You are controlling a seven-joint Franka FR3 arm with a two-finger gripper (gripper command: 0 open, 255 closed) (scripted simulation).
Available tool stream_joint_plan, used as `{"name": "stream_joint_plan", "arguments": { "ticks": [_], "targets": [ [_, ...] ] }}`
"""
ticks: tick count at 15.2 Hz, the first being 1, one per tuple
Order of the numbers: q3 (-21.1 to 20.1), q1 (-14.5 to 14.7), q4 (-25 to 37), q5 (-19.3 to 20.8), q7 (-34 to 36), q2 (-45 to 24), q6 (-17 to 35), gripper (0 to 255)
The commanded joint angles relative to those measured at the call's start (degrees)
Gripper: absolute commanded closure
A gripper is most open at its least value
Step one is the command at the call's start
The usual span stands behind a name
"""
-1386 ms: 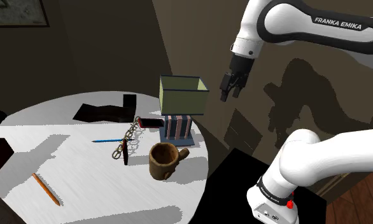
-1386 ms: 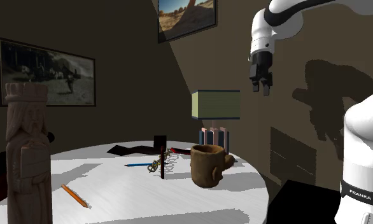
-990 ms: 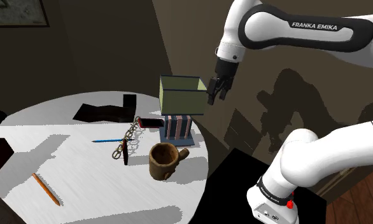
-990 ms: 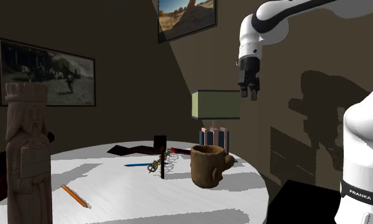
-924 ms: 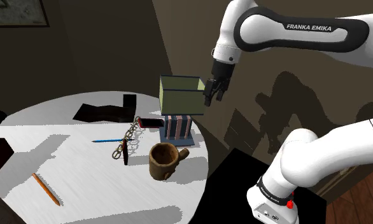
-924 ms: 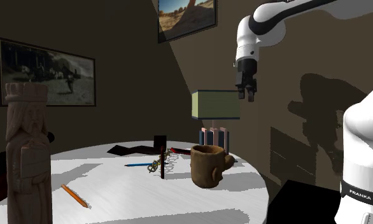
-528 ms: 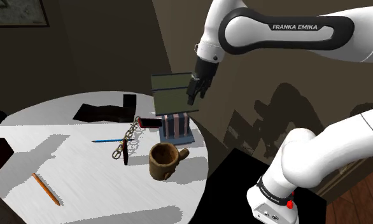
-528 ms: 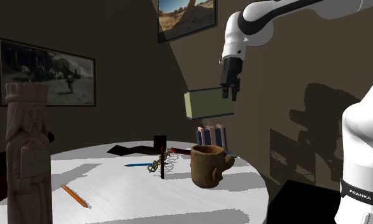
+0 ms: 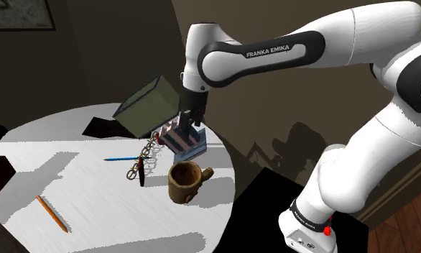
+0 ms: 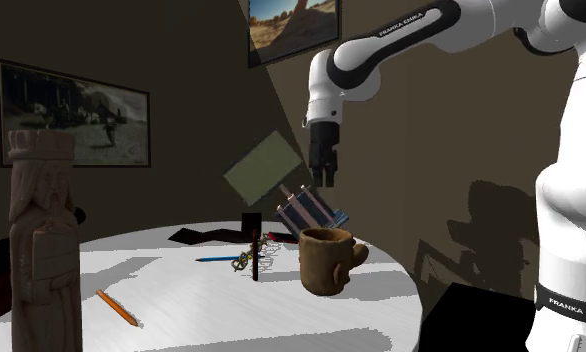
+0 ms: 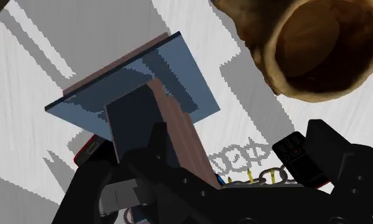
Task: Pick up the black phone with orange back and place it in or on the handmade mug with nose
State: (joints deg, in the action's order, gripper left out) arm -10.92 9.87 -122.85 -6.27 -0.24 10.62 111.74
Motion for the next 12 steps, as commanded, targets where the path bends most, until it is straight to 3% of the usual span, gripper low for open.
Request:
{"name": "stream_joint_plan", "arguments": {
  "ticks": [1,12],
  "targets": [
    [-1.31,0.91,2.11,0.93,-0.03,-3.99,1.84,0],
    [-6.17,6.89,18.49,9.61,0.36,-25.22,6.23,0]
  ]
}}
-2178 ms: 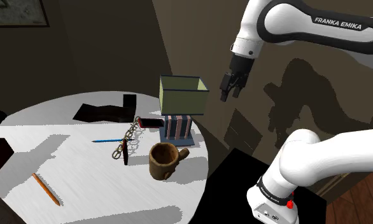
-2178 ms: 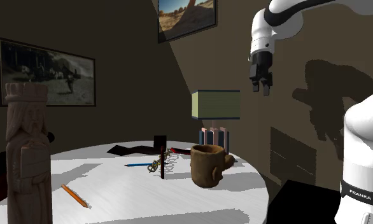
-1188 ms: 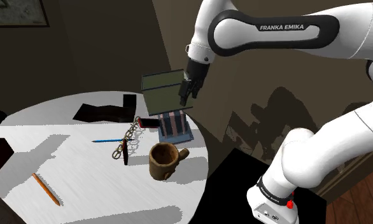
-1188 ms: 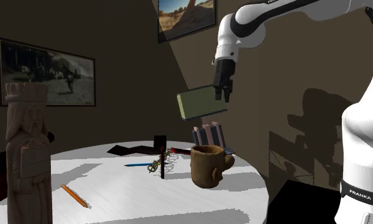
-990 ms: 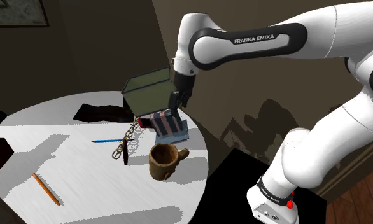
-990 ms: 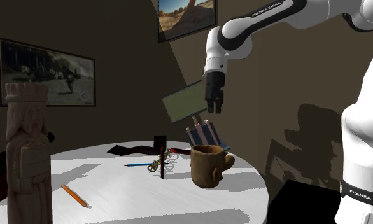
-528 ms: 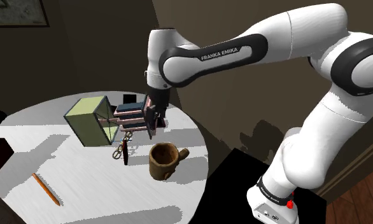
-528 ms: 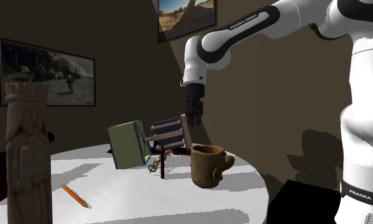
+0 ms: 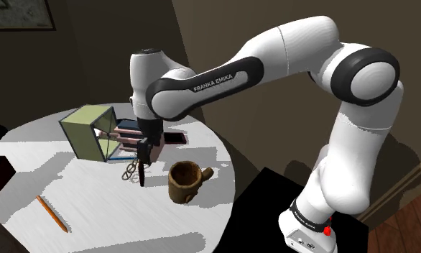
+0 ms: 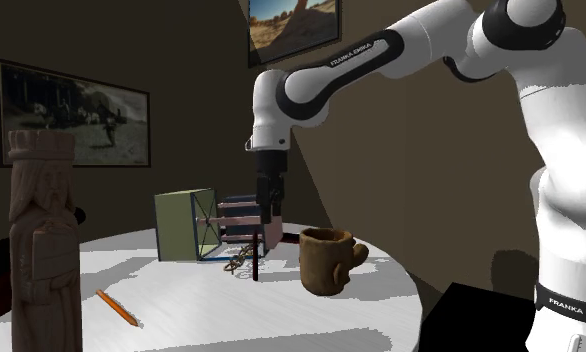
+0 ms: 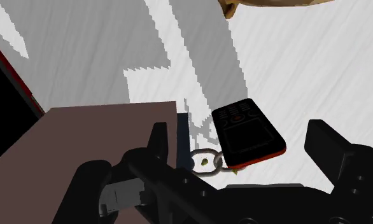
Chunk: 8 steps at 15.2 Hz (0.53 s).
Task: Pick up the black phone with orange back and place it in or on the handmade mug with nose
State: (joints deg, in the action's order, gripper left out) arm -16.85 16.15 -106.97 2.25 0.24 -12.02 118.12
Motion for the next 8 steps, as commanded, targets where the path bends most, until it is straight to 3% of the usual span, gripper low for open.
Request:
{"name": "stream_joint_plan", "arguments": {
  "ticks": [1,3,8],
  "targets": [
    [-0.50,1.36,4.38,2.03,-0.08,-4.53,-0.07,0],
    [-0.74,2.41,6.76,3.24,-0.08,-7.08,-0.06,0],
    [-0.49,2.59,4.90,3.84,0.30,-8.59,3.24,0]
  ]
}}
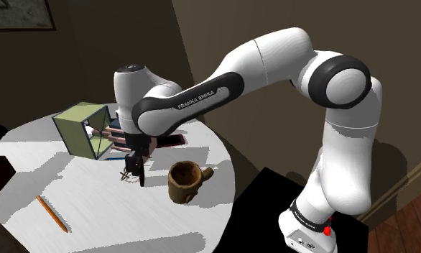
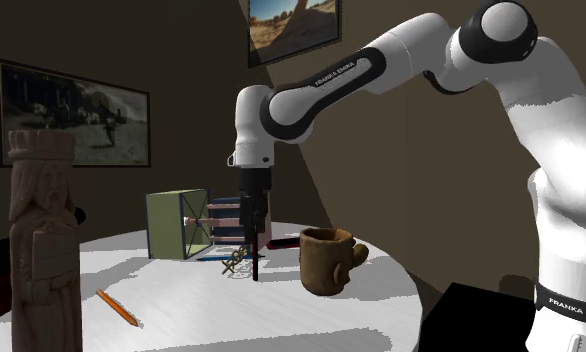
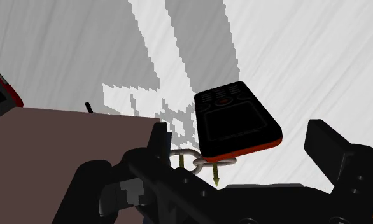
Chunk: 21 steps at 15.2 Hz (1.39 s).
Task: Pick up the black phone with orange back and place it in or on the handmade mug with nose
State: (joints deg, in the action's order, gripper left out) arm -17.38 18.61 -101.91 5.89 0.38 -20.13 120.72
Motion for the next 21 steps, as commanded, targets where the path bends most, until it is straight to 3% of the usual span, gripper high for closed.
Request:
{"name": "stream_joint_plan", "arguments": {
  "ticks": [1,10,11,21],
  "targets": [
    [0.09,0.17,-0.49,0.33,0.25,-0.81,1.29,0],
    [0.18,0.23,-0.98,0.54,0.39,-1.36,2.30,0],
    [0.18,0.23,-0.98,0.54,0.39,-1.36,2.30,255],
    [0.12,0.19,-0.69,0.40,0.31,-1.00,1.66,255]
  ]
}}
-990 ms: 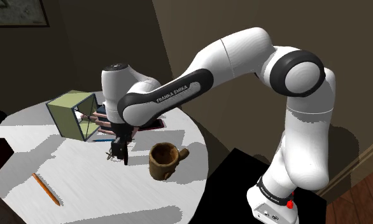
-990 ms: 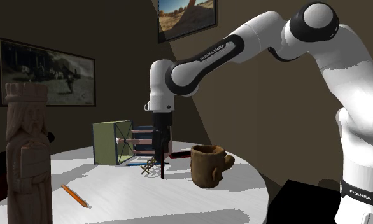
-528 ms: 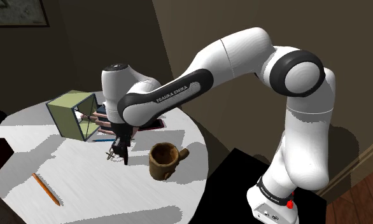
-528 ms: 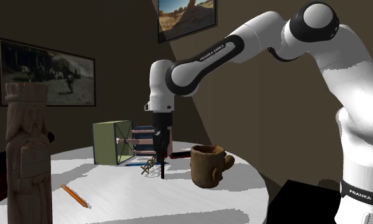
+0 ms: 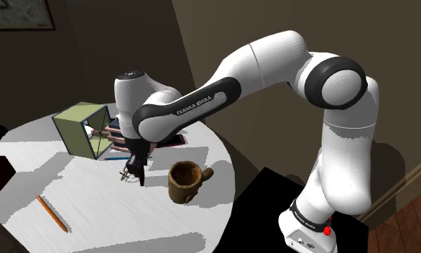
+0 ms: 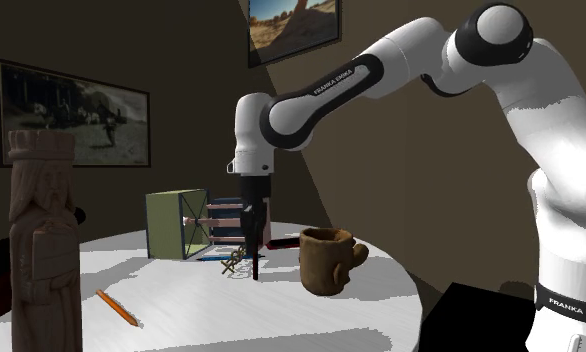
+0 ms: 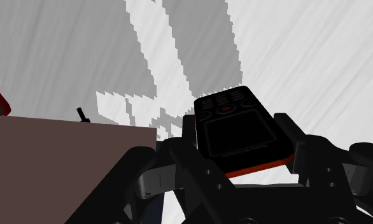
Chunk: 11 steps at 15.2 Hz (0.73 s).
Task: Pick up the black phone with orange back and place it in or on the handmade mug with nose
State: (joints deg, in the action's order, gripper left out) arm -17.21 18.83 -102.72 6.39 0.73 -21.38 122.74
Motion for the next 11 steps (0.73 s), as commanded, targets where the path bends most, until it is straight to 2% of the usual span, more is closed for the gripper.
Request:
{"name": "stream_joint_plan", "arguments": {
  "ticks": [1,11],
  "targets": [
    [-0.11,-0.06,0.43,-0.23,-0.13,0.60,-1.00,255],
    [-0.56,-0.31,4.35,-1.35,-0.79,3.46,-7.66,255]
  ]
}}
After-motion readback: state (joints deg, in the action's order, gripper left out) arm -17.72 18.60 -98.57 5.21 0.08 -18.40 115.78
